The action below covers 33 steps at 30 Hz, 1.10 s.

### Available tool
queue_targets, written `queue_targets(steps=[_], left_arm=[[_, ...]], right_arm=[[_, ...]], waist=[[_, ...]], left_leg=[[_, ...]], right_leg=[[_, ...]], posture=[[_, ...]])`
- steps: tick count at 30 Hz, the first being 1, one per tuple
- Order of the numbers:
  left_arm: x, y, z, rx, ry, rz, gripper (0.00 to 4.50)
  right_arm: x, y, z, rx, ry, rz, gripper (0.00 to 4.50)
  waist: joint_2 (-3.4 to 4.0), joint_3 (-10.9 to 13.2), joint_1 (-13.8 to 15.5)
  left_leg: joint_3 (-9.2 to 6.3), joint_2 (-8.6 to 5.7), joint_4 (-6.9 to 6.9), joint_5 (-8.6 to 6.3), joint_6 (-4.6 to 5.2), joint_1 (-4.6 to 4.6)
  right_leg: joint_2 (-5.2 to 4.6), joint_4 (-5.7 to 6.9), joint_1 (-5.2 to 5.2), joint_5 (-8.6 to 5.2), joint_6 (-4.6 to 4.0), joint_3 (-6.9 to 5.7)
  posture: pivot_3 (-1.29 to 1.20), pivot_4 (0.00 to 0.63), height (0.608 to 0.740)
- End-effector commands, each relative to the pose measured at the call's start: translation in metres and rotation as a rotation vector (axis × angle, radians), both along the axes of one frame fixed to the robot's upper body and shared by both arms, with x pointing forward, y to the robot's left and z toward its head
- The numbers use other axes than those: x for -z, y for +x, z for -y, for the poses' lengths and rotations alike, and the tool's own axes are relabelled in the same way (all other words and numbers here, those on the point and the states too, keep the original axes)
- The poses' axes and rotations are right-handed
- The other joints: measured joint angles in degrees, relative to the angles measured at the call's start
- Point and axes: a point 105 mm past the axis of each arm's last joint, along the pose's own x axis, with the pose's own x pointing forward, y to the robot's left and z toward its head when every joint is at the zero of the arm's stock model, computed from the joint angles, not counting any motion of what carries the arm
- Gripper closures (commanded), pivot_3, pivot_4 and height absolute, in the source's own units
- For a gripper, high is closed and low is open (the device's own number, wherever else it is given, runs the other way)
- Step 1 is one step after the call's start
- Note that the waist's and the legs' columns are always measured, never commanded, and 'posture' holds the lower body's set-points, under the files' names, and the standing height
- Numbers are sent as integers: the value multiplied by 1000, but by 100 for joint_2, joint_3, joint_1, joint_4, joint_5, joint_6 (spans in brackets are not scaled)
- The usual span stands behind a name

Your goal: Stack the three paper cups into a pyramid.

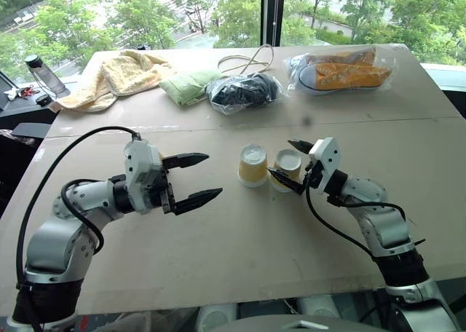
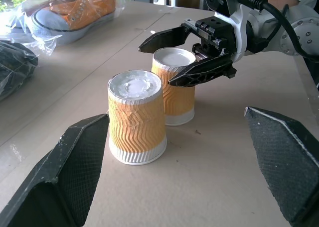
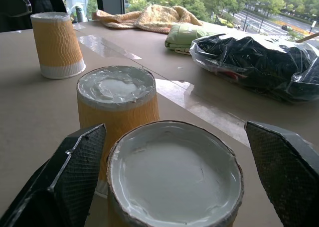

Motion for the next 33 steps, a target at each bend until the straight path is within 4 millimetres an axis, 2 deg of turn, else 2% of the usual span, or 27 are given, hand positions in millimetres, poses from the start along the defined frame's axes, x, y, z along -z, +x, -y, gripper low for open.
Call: queue_targets(steps=[1,4,8,11,16,20,23,26,33], left_arm=[[-7,-4,0,-27,-45,48,0],[-4,-7,-1,-147,-126,114,0],[-10,-5,-12,-433,-265,275,0],[-2,-4,-29,-735,-295,379,0],[15,0,-60,-1096,-347,376,0],[16,0,-68,-1175,-306,405,0],[26,9,-87,-1273,-269,365,0],[36,20,-100,-1298,-232,314,0],[50,35,-105,-1278,-215,236,0]], right_arm=[[-20,-5,7,-5,63,64,47],[-33,-16,17,-42,113,94,47],[-49,-32,27,-122,165,110,47],[-53,-49,32,-239,174,80,47],[-51,-61,45,-321,155,82,47],[-56,-67,49,-361,173,122,47],[-56,-71,50,-400,177,129,47],[-55,-72,52,-407,183,132,47],[-55,-71,54,-365,196,140,47]], waist=[[0,0,0],[2,1,-2],[-3,0,9],[-7,-4,16],[-11,-5,24],[-12,-5,7],[-12,-5,18],[-12,-6,21],[-13,-6,22]], left_leg=[[0,1,0,0,0,0],[0,5,0,0,0,-1],[-1,7,0,-1,1,-6],[-3,1,2,-1,1,3],[-19,-2,6,-1,2,22],[-16,-4,13,-2,3,23],[-17,-4,14,-2,3,23],[-23,-4,16,-2,3,23],[-20,-2,21,-2,3,19]], right_leg=[[0,1,0,0,0,1],[-2,-2,0,0,0,2],[-14,-7,1,1,2,0],[-24,-3,14,2,2,2],[-23,-12,49,1,1,0],[-15,-12,51,1,2,-10],[-14,-12,51,1,2,-14],[-11,-9,52,1,2,-21],[-15,-12,52,1,2,-20]], posture=[[0,150,740],[0,150,740],[0,150,740],[0,150,740],[0,150,740],[0,150,740],[0,150,740],[0,150,740],[0,150,740]])
